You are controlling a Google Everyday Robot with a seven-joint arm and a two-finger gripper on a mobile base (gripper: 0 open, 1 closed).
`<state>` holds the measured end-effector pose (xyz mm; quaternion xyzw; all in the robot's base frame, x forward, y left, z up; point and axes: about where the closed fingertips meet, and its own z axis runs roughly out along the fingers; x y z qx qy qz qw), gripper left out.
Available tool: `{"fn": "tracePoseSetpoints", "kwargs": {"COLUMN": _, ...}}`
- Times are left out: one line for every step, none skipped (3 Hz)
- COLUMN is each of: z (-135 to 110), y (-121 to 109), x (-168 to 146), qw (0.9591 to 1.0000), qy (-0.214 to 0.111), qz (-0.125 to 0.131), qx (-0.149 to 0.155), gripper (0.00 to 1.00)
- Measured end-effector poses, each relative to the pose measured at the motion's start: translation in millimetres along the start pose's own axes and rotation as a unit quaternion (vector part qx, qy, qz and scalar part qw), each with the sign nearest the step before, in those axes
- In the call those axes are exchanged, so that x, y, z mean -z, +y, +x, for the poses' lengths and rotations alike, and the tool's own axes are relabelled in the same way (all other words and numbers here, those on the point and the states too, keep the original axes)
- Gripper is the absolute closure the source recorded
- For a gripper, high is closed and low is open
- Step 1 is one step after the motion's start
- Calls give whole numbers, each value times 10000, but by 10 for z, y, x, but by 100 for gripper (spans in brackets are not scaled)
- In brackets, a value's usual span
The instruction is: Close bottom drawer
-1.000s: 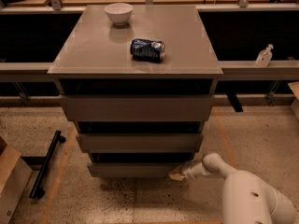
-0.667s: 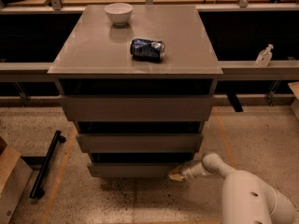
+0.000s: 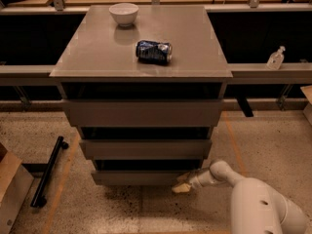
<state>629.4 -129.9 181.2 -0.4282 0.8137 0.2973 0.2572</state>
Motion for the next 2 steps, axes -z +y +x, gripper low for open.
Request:
{"fn": "tracePoseSetpoints", "kwargs": {"z": 3, "y": 18, "x": -25, "qw": 10000, "qy": 3, "qz": -22, "qx": -2, "gripper": 0}}
{"fn": "tracePoseSetpoints", "kwargs": {"z": 3, "y": 19, "x": -26, "qw": 10000, "qy": 3, "qz": -23, "qx": -2, "gripper": 0}}
